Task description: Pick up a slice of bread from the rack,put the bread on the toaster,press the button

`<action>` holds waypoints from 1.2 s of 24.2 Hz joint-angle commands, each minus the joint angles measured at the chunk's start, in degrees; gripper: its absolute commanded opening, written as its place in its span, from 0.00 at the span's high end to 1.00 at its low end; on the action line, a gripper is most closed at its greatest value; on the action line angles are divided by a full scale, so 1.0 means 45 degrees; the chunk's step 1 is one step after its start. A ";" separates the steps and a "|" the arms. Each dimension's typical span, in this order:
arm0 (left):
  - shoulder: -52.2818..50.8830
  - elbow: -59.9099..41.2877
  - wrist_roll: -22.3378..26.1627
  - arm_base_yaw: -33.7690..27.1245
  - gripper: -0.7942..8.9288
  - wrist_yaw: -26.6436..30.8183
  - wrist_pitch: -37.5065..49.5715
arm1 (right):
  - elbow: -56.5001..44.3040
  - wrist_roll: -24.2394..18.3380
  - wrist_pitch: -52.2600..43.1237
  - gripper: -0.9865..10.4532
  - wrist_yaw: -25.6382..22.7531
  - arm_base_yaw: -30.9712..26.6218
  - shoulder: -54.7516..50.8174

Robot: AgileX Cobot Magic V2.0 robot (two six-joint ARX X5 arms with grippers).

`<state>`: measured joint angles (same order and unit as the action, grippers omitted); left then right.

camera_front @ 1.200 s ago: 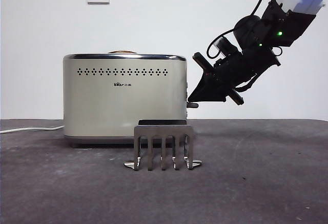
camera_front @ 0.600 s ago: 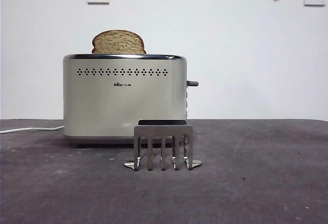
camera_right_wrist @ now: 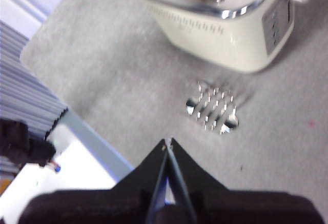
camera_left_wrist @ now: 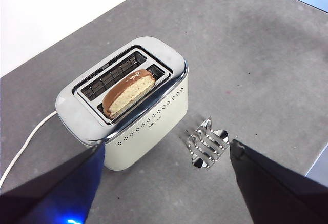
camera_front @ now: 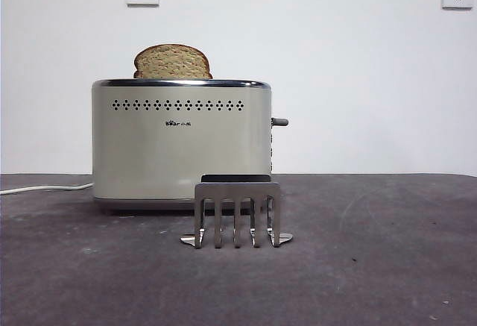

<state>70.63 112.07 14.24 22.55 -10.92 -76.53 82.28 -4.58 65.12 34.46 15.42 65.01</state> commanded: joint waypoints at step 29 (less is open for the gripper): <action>0.0083 -0.0049 -0.0243 -0.0024 0.92 0.0034 -0.0593 | -0.0092 -0.0627 0.0539 0.91 -0.0083 0.0005 -0.0680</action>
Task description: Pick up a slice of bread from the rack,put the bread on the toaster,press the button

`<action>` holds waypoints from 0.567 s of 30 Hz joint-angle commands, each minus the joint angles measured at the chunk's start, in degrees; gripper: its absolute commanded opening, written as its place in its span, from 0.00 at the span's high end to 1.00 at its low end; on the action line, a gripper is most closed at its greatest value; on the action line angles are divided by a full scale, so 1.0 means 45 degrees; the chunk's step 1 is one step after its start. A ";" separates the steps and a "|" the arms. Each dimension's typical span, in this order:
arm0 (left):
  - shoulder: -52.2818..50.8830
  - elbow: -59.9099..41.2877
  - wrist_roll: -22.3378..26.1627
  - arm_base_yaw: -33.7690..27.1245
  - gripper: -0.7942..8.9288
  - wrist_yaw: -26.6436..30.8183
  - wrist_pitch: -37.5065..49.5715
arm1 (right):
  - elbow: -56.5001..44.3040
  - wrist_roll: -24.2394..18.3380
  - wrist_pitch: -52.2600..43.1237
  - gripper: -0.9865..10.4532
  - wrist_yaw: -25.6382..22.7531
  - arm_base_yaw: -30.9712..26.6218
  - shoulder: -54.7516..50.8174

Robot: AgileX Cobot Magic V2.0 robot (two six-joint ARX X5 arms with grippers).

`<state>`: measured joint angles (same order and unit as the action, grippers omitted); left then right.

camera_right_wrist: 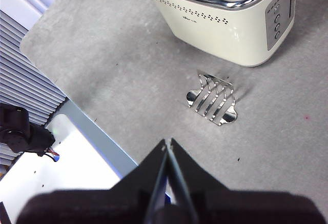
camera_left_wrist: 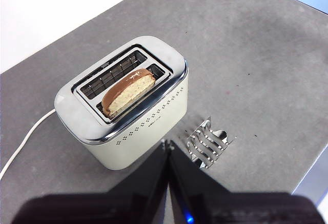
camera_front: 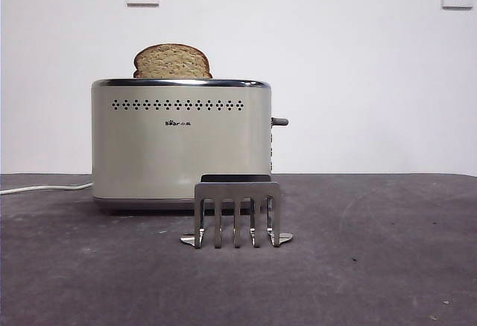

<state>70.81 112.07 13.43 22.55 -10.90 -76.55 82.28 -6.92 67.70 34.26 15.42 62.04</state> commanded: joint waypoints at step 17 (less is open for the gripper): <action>-0.5668 -0.5518 0.0831 -0.3376 0.92 0.0418 0.8344 | -0.0092 -0.0107 -0.0034 0.91 -0.0039 0.0005 -0.0019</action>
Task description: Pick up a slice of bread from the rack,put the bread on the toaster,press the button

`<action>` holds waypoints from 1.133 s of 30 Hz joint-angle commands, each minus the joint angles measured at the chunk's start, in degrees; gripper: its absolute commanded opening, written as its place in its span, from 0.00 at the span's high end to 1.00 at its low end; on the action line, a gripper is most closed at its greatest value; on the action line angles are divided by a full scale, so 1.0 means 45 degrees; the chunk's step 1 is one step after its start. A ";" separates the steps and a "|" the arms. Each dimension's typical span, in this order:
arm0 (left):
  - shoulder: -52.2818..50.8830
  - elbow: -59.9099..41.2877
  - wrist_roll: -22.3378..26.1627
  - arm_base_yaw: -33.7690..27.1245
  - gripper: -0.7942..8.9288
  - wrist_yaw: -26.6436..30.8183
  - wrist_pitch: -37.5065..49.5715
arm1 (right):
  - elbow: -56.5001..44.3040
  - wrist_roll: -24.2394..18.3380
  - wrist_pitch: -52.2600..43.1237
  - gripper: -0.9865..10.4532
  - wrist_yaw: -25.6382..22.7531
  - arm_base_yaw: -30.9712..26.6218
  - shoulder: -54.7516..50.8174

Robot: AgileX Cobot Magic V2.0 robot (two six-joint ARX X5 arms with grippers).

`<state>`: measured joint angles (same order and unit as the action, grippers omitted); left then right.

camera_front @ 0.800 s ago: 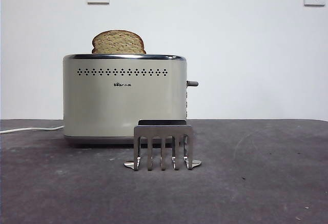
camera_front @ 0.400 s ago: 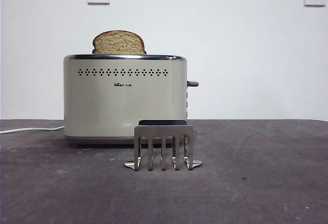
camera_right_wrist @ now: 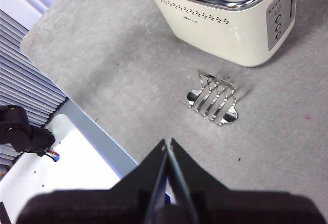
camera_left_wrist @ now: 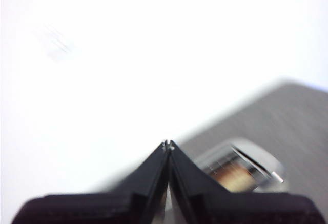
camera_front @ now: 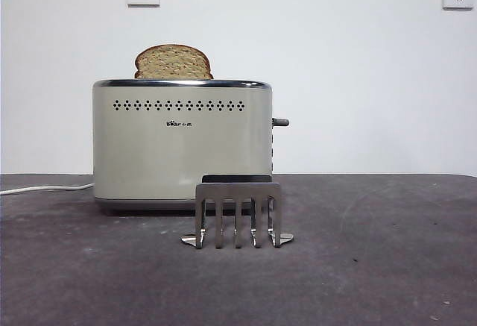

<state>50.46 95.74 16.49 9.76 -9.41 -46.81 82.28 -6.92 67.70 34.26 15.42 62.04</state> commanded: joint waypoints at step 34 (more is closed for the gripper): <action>-1.1186 -1.9924 -0.0010 -0.2943 0.92 0.0884 0.7762 | -0.0092 -0.0107 -0.0034 0.91 -0.0039 0.0005 -0.0029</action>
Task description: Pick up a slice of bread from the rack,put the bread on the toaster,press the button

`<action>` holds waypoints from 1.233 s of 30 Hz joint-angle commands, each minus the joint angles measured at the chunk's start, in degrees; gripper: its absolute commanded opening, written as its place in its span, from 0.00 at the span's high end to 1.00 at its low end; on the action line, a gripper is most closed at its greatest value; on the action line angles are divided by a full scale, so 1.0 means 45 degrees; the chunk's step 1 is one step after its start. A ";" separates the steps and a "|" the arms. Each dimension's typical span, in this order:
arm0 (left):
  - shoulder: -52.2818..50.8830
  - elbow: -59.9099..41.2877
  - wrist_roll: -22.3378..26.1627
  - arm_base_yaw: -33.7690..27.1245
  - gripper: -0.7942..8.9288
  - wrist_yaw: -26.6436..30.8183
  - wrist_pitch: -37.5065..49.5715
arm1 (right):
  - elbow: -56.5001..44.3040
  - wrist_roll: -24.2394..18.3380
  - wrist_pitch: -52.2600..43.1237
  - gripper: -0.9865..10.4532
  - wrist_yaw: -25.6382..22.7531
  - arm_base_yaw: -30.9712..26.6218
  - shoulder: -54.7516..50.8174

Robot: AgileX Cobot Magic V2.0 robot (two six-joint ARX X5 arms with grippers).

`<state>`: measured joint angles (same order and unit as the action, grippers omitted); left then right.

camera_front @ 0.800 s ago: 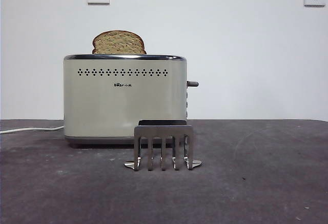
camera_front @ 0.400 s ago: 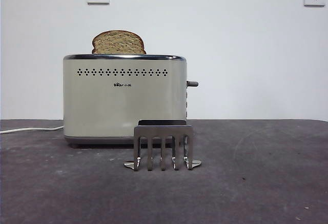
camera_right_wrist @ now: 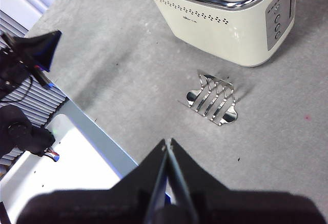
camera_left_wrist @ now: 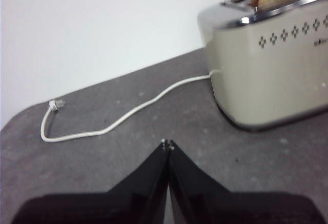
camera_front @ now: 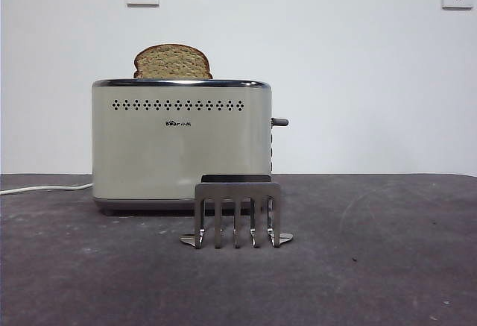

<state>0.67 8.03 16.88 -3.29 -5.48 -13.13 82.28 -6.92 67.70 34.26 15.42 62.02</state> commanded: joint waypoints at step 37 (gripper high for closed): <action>-0.0121 -0.1637 -0.1428 -0.0044 0.92 -0.0131 0.0389 | -0.0092 -0.0107 -0.0044 0.91 -0.0049 -0.0010 -0.0029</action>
<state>0.30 1.48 11.22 -3.33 -5.96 -11.44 82.28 -6.92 67.68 34.22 15.40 61.98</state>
